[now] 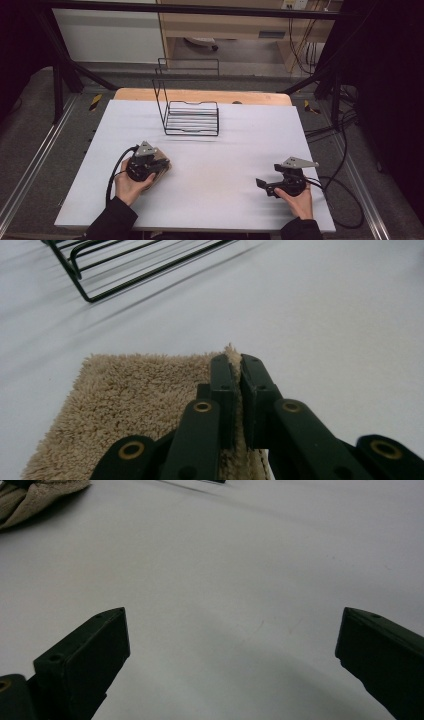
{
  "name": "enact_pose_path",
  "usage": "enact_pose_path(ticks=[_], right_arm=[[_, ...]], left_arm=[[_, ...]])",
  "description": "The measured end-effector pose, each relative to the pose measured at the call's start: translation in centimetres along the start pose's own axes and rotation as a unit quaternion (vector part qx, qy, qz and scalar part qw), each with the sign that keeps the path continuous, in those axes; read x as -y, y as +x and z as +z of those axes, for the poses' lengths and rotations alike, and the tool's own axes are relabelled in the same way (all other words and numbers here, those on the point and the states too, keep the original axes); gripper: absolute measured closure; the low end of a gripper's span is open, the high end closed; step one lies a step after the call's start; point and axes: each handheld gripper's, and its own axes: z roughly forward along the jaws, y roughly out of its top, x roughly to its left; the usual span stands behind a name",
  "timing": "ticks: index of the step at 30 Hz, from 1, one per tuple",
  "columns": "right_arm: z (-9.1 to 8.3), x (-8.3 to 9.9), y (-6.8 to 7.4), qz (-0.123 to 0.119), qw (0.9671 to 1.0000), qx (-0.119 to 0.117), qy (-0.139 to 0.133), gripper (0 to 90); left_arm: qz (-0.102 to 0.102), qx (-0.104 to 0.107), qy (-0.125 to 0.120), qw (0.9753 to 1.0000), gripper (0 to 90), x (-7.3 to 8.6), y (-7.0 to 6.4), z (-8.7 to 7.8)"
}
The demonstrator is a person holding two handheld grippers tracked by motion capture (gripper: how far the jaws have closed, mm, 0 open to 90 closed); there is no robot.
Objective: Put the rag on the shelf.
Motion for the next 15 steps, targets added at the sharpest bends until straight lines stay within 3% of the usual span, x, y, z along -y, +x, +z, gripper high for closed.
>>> enact_pose_path(ticks=[9,15], right_arm=[[0.0,0.0,0.0,-0.001,1.0000,0.000,0.000,1.6],[0.1,0.0,0.0,-0.002,1.0000,0.001,0.003,1.7]], left_arm=[[0.012,0.029,-0.002,0.9995,85.3,-0.7,-1.7,0.0],[0.018,0.044,0.006,0.9988,85.3,-1.2,-3.4,0.9]])
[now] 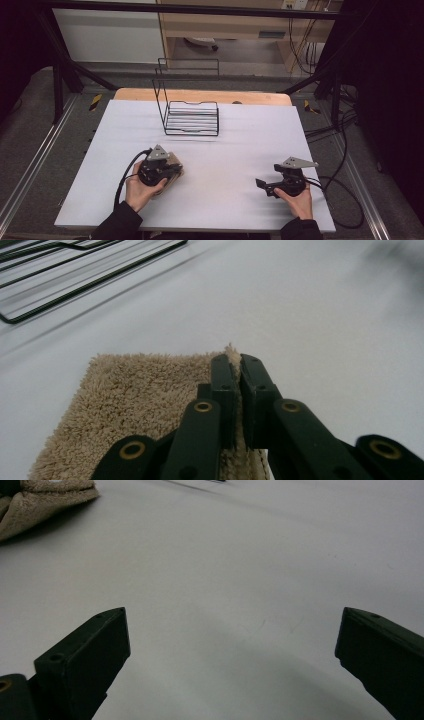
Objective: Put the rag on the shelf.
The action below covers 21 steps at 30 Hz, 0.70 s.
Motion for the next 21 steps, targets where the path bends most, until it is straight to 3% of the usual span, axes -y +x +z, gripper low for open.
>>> enact_pose_path(ticks=[9,14,21], right_arm=[[0.2,0.0,0.2,-0.004,1.0000,0.000,0.002,1.9],[0.2,0.0,0.2,-0.008,1.0000,0.002,0.001,1.9],[0.2,0.0,0.3,-0.005,1.0000,0.001,0.000,1.9]], left_arm=[[-0.017,0.013,0.001,0.9998,85.1,-1.2,-1.0,2.8],[0.002,0.014,0.020,0.9997,84.6,-0.9,-1.2,4.1],[0.031,0.026,0.054,0.9977,85.0,-0.8,-1.1,3.6]])
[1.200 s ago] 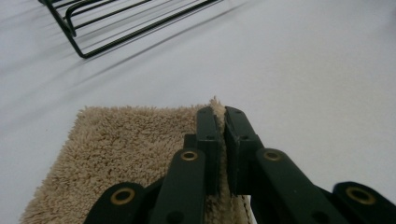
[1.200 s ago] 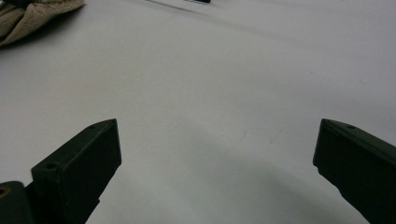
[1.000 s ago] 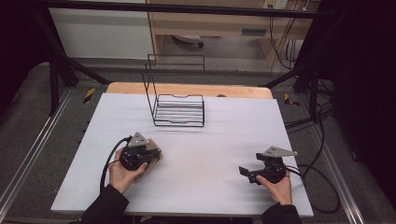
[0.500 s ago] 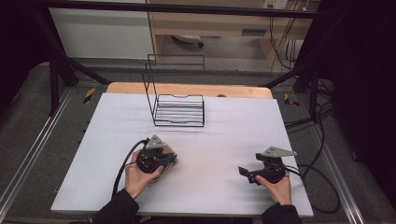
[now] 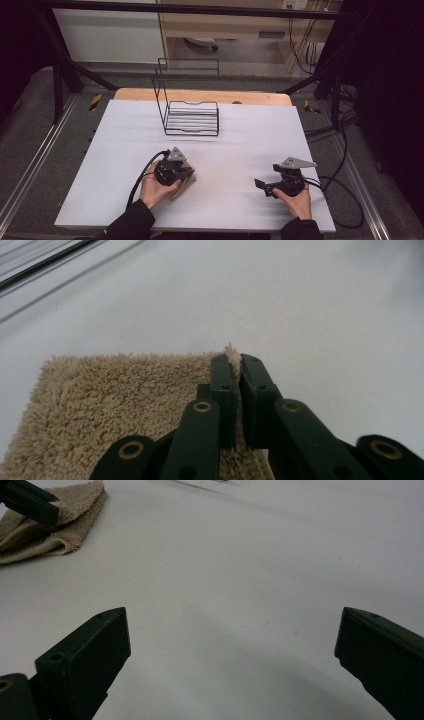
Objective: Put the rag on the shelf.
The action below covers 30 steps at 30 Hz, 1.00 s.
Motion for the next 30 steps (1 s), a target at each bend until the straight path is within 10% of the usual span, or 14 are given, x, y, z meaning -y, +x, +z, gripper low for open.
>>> enact_pose_path(ticks=[17,30], right_arm=[[-0.1,0.0,0.0,0.001,1.0000,0.001,-0.001,1.9],[-0.1,-0.1,0.1,0.002,1.0000,-0.001,-0.002,1.9]], left_arm=[[0.053,-0.025,0.035,0.9977,68.3,1.2,-1.8,1.4],[0.037,-0.033,0.024,0.9985,64.6,1.2,-2.2,1.8]])
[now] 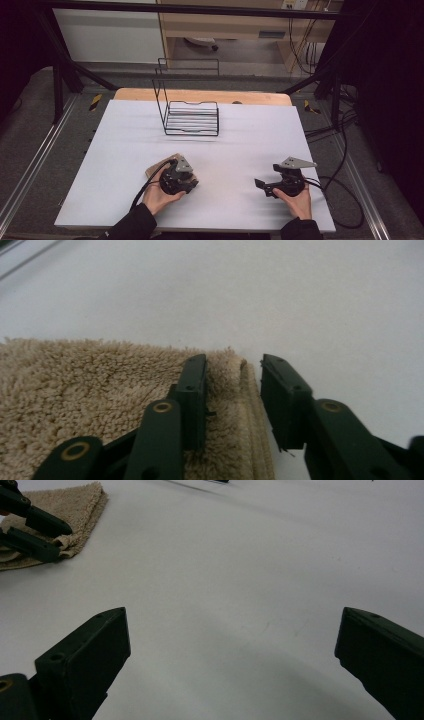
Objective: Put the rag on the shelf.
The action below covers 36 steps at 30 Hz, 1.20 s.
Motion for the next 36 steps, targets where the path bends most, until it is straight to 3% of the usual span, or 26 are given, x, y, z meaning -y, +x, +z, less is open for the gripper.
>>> enact_pose_path(ticks=[5,7,11,14,20,23,25,27,28,32,36], right_arm=[[0.0,0.0,0.0,-0.001,1.0000,0.000,0.001,1.8],[0.0,0.0,0.0,-0.001,1.0000,0.001,0.000,1.8],[0.0,0.0,0.0,-0.002,1.0000,0.001,-0.001,1.9],[0.0,0.0,-0.1,-0.003,1.0000,0.000,-0.001,1.9],[0.1,-0.1,-0.1,-0.002,1.0000,-0.001,-0.002,2.1],[0.1,-0.1,0.0,-0.002,1.0000,-0.001,-0.001,2.2],[0.2,-0.2,0.1,-0.002,1.0000,-0.002,-0.001,2.5],[0.3,-0.2,0.2,-0.002,1.0000,-0.003,0.001,2.6],[0.4,-0.3,0.4,-0.001,1.0000,-0.001,0.002,2.6],[0.5,-0.4,0.7,-0.002,1.0000,-0.001,0.001,2.7],[1.0,-0.6,1.3,0.001,1.0000,-0.004,0.003,2.7]], left_arm=[[0.009,-0.029,0.004,0.9995,72.4,-0.2,-0.6,0.2],[0.011,-0.034,0.007,0.9993,81.7,-0.3,-0.6,0.2],[-0.001,-0.018,0.004,0.9998,84.7,-0.3,0.0,0.1],[-0.012,-0.009,-0.012,0.9998,85.7,-0.6,0.5,-0.1],[-0.057,0.015,-0.033,0.9977,85.7,-1.7,1.3,0.4],[-0.065,0.016,-0.036,0.9971,85.5,-1.8,1.6,1.1],[-0.058,0.021,-0.034,0.9975,84.2,-1.7,1.8,1.1],[-0.054,0.027,-0.049,0.9970,79.3,-1.6,2.0,0.4],[-0.056,0.028,-0.057,0.9964,69.2,-1.6,2.2,-0.1],[-0.050,0.024,-0.071,0.9959,59.9,-1.2,3.4,-3.1],[-0.059,-0.003,-0.061,0.9964,60.6,0.6,5.3,-6.4]])
